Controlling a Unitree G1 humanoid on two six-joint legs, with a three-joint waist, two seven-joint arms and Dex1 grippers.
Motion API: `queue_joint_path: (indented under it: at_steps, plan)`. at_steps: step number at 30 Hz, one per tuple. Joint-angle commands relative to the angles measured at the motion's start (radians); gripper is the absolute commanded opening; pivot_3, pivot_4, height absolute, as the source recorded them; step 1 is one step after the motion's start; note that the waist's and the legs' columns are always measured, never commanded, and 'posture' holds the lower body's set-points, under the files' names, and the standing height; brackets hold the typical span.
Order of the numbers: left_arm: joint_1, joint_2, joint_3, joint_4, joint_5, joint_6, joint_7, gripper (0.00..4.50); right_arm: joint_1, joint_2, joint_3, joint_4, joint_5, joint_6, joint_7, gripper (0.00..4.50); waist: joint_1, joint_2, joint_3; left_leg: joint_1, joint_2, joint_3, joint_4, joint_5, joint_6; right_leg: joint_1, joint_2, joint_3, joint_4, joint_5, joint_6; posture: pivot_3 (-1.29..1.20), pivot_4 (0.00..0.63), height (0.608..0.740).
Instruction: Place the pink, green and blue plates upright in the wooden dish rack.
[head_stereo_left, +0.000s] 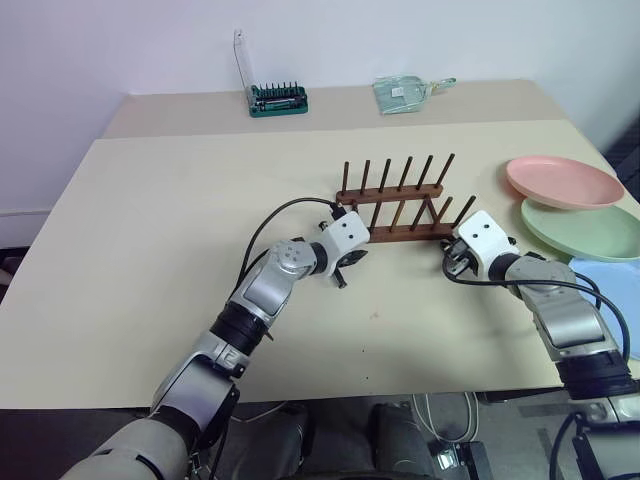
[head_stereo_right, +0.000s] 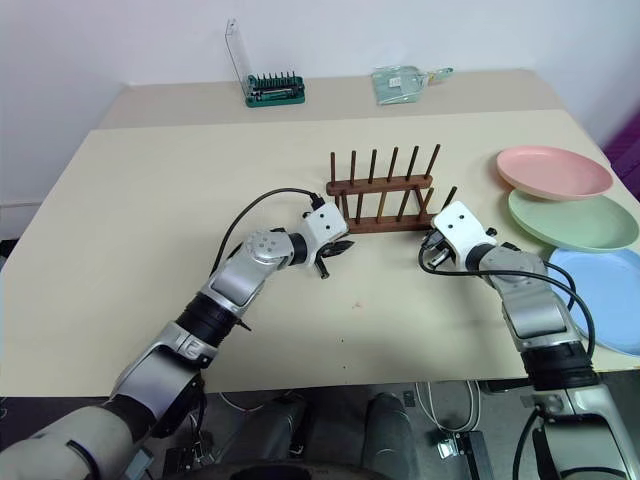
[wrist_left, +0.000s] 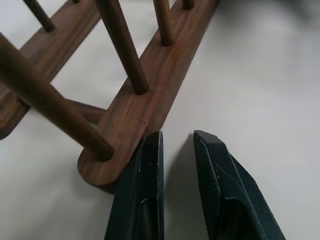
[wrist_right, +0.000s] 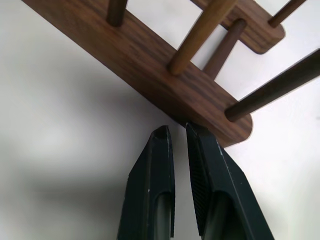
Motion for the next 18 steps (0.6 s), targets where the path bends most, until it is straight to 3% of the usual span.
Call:
queue_joint_path:
  at_steps: [1,4,10,12,18]
  plan:
    - [0.014,0.024,0.013,0.025,0.012,0.008,-0.007,0.94,-0.016,-0.005,-0.013,0.022,-0.010,-0.021,0.017,0.50,0.001,0.000,0.000,0.000,0.000,0.000,0.000,0.000,0.000,0.000,0.000,0.000,0.000,0.000,0.000,0.00,0.150,0.740]
    - [0.052,0.040,0.022,-0.086,-0.048,-0.017,-0.089,0.94,0.043,-0.102,-0.073,-0.103,0.043,0.009,0.129,1.36,0.001,0.001,0.000,-0.002,0.000,0.000,0.000,0.000,0.000,-0.002,0.000,0.000,0.000,0.000,0.000,0.00,0.150,0.740]
    - [0.130,0.111,0.048,-0.330,-0.195,-0.038,-0.281,0.94,0.065,-0.286,-0.275,-0.208,0.067,0.045,0.169,4.39,0.002,0.004,0.002,-0.005,0.000,0.000,0.000,0.000,0.000,-0.005,0.000,0.000,-0.001,0.000,0.000,0.00,0.150,0.740]
    - [0.142,0.130,0.049,-0.380,-0.231,-0.016,-0.326,0.94,0.014,-0.331,-0.278,-0.128,0.036,0.008,0.150,4.45,0.002,0.005,0.002,-0.006,0.000,0.001,0.000,0.000,0.000,-0.006,-0.001,0.001,0.000,0.000,0.000,0.00,0.150,0.740]
    - [0.145,0.135,0.063,-0.456,-0.319,0.035,-0.368,0.94,-0.163,-0.388,-0.125,0.302,-0.158,-0.259,0.067,4.45,0.000,0.004,0.002,-0.003,0.000,0.002,-0.001,0.000,0.000,-0.003,0.000,0.001,-0.001,0.000,0.000,0.00,0.150,0.740]
